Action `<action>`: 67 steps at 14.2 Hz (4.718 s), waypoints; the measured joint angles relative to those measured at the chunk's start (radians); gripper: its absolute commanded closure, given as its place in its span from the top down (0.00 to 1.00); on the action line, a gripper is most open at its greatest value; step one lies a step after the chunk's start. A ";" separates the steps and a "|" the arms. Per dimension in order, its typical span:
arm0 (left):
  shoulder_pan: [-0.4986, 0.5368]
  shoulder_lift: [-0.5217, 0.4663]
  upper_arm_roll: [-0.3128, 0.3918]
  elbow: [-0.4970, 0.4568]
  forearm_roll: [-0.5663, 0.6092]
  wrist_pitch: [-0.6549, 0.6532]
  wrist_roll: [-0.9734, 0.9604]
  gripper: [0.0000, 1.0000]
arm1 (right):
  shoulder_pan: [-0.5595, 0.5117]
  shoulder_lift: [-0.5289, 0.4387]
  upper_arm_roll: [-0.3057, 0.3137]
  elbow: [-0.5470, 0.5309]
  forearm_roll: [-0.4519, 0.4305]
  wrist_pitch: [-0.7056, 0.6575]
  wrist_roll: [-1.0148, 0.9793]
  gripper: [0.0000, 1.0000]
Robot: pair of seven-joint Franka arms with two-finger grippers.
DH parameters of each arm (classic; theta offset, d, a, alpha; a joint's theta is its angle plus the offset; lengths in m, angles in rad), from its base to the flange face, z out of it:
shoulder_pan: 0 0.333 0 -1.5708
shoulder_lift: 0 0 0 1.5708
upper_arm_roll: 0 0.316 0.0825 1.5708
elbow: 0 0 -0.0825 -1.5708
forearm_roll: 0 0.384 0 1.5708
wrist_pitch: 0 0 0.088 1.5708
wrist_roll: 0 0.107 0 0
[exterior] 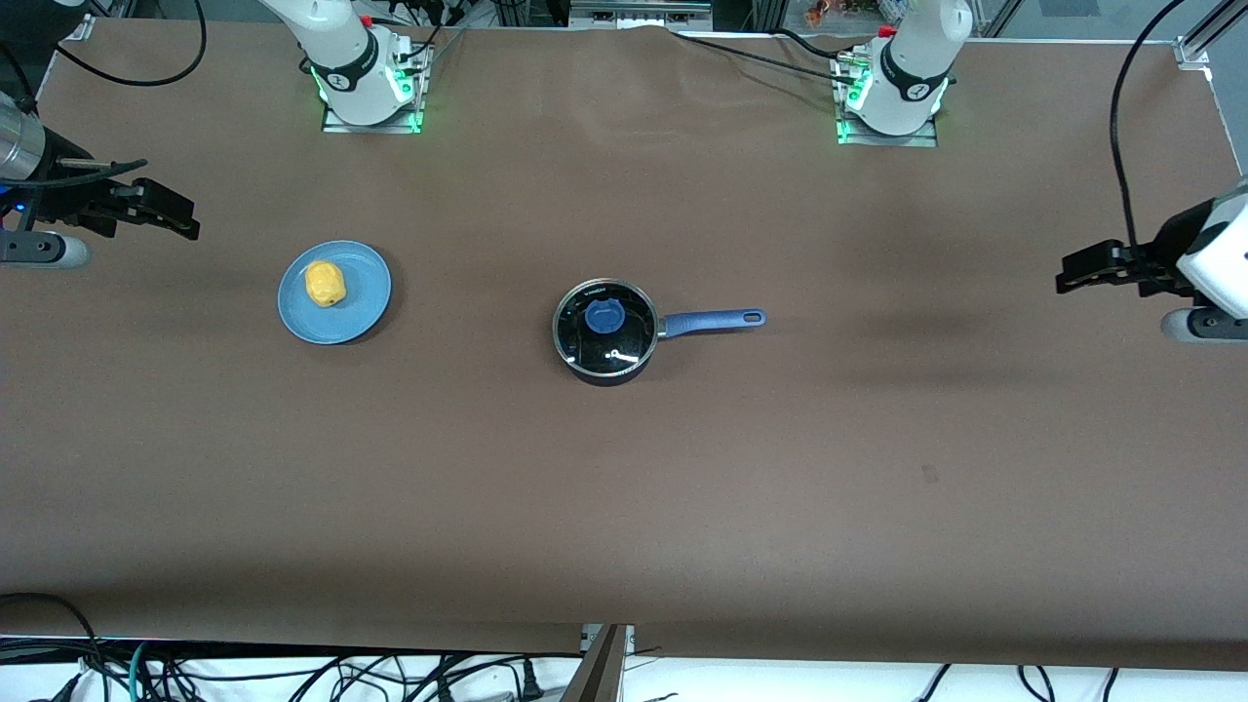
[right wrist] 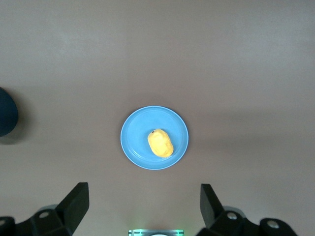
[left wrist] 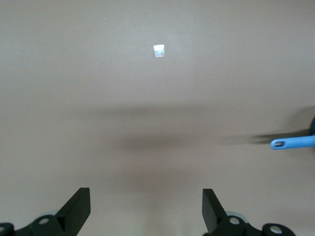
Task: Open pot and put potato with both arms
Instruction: 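Move the left gripper over the glass lid on the black saucepan, then lower the left gripper and grasp the blue lid knob, then lift the lid off the saucepan while the right gripper reaches the potato, then set the lid down with the left gripper while the right grasps potato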
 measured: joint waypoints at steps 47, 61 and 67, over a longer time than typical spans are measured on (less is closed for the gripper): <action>-0.694 0.551 -0.174 0.125 0.242 0.638 -1.342 0.58 | -0.003 0.000 0.004 -0.004 0.000 -0.002 0.001 1.00; -0.122 0.335 -0.156 -0.128 0.042 0.600 -0.227 0.58 | -0.016 0.080 -0.002 -0.304 -0.095 0.135 -0.159 1.00; 0.027 0.349 -0.001 -0.299 -0.154 0.688 0.330 0.59 | -0.016 0.052 0.002 -0.742 -0.108 0.698 -0.221 1.00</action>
